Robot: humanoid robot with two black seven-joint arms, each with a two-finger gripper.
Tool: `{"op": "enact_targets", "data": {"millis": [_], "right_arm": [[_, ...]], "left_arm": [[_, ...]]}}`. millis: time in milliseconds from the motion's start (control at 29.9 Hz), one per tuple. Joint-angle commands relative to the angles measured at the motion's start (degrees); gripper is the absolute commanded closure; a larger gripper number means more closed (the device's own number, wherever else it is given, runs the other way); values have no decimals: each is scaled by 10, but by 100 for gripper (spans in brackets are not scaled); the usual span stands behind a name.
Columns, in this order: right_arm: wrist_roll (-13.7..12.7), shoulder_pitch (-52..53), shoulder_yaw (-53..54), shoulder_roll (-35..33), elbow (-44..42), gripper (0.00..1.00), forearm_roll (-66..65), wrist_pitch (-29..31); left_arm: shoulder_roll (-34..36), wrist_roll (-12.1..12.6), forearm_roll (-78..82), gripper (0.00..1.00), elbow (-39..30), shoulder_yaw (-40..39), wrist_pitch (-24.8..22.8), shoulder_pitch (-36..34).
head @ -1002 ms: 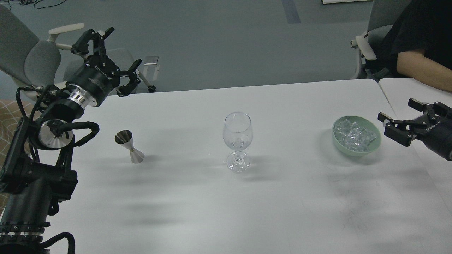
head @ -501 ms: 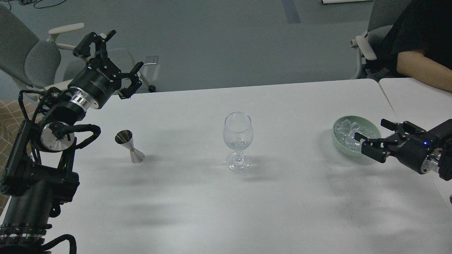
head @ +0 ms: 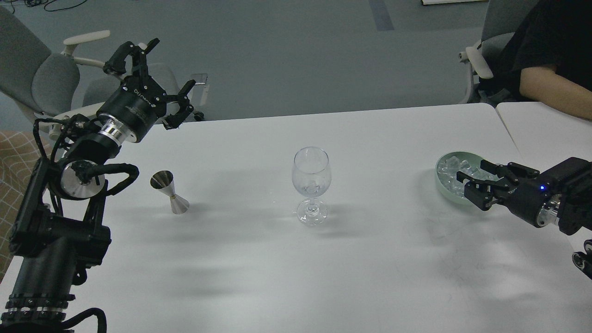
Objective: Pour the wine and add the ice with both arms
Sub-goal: 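Lower the right gripper into the green bowl and grasp ice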
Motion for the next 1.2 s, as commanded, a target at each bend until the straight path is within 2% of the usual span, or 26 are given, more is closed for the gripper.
{"op": "enact_targets", "data": {"millis": [0, 301, 568, 768, 835, 902, 936, 969, 1002, 1169], "right_arm": [[0, 10, -3, 12, -12, 35, 0, 1], [-1, 12, -20, 14, -20, 37, 0, 3], [-2, 12, -21, 13, -21, 50, 0, 4], [-2, 11, -28, 13, -21, 67, -1, 4], [-3, 12, -38, 10, -20, 81, -1, 4], [-3, 14, -38, 9, -19, 87, -1, 4], [-3, 15, -38, 9, -18, 95, -1, 4], [-3, 15, -38, 9, -18, 95, -1, 4], [-3, 16, -38, 9, -16, 100, 0, 4], [-3, 17, -36, -21, 15, 100, 4, 4]], "left_arm": [[0, 0, 0, 2, 0, 0, 0, 1], [0, -1, 0, 2, -1, 0, -1, 1], [-1, 0, 0, 2, -1, 0, 0, 1], [0, 0, 0, 2, -7, 0, 0, 2], [0, 0, 0, 2, -8, 0, 0, 2], [0, -1, 0, 2, -8, 0, 0, 3], [0, 0, 0, 2, -8, 0, 0, 3], [0, 0, 0, 2, -8, 0, 0, 3], [0, -1, 0, 2, -8, 0, 0, 3], [0, 0, 0, 2, -11, 0, 0, 6]]}}
